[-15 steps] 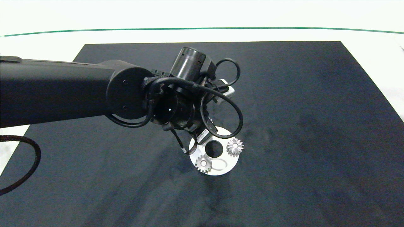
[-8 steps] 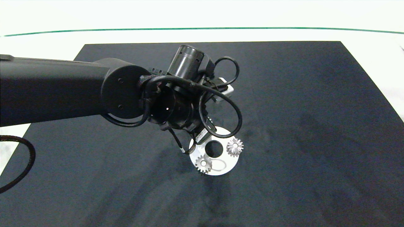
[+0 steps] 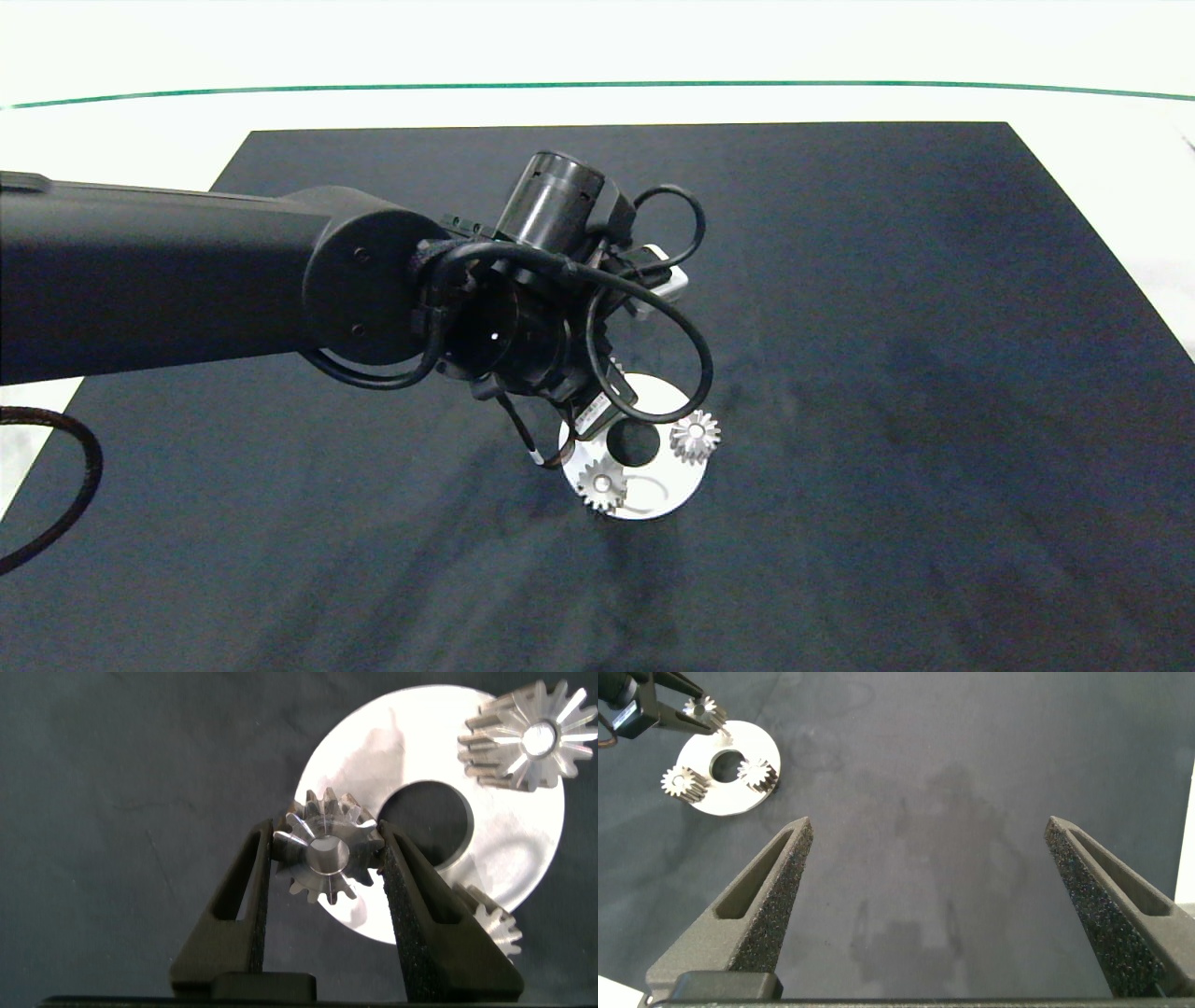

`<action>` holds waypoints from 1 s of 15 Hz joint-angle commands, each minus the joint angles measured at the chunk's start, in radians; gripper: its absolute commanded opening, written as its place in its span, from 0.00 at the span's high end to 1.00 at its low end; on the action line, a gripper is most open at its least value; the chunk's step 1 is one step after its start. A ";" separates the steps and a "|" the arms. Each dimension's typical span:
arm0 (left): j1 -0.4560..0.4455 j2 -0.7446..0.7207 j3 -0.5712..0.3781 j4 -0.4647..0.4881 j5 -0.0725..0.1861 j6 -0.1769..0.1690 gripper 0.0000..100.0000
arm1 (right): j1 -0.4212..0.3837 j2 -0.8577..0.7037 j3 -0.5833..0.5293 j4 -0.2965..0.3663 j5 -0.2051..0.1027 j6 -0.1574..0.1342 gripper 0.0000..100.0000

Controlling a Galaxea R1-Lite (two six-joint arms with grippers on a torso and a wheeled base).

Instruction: Install three planetary gears onto the carrier pins

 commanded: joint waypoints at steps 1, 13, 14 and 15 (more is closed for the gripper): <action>0.006 0.000 0.007 0.003 0.001 0.006 0.81 | 0.001 -0.007 0.000 0.002 0.000 -0.005 0.00; -0.002 0.020 -0.020 0.000 0.002 0.010 0.81 | 0.001 -0.008 0.000 0.002 -0.002 -0.005 0.00; -0.002 0.022 -0.022 -0.003 0.002 0.010 0.81 | 0.001 -0.008 0.000 0.002 -0.002 -0.005 0.00; -0.003 0.023 -0.025 -0.003 0.002 0.010 0.81 | 0.001 -0.010 0.000 0.002 -0.002 -0.005 0.00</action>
